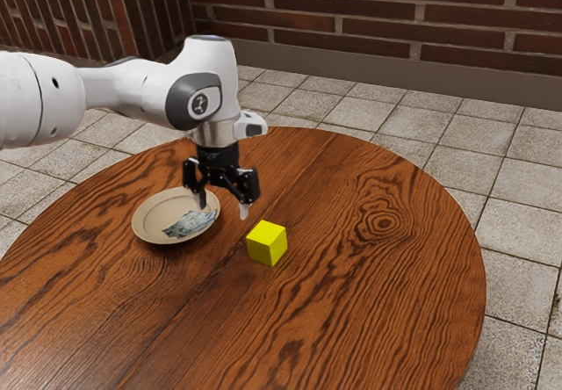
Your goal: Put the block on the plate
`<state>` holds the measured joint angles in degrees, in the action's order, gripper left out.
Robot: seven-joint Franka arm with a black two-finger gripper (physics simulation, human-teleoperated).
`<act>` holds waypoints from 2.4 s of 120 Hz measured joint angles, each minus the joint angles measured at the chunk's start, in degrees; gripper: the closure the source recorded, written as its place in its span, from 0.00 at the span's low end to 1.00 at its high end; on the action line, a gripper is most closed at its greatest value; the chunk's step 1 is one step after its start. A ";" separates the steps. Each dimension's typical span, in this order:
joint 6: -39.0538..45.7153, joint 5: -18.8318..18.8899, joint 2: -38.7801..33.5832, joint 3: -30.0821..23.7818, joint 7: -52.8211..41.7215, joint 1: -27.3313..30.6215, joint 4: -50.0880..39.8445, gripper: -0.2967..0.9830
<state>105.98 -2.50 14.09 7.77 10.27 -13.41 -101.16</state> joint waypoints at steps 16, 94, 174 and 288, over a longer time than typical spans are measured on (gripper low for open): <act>5.49 -1.44 4.41 -0.06 0.46 0.04 -0.08 0.23; 18.14 -1.03 15.72 -1.42 -0.96 0.07 4.69 0.23; 20.75 -1.04 20.94 -1.36 -1.75 0.28 7.85 0.23; 17.12 1.20 9.65 1.15 -1.51 3.67 4.75 0.47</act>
<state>123.10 -1.30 23.74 8.93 8.76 -9.74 -96.40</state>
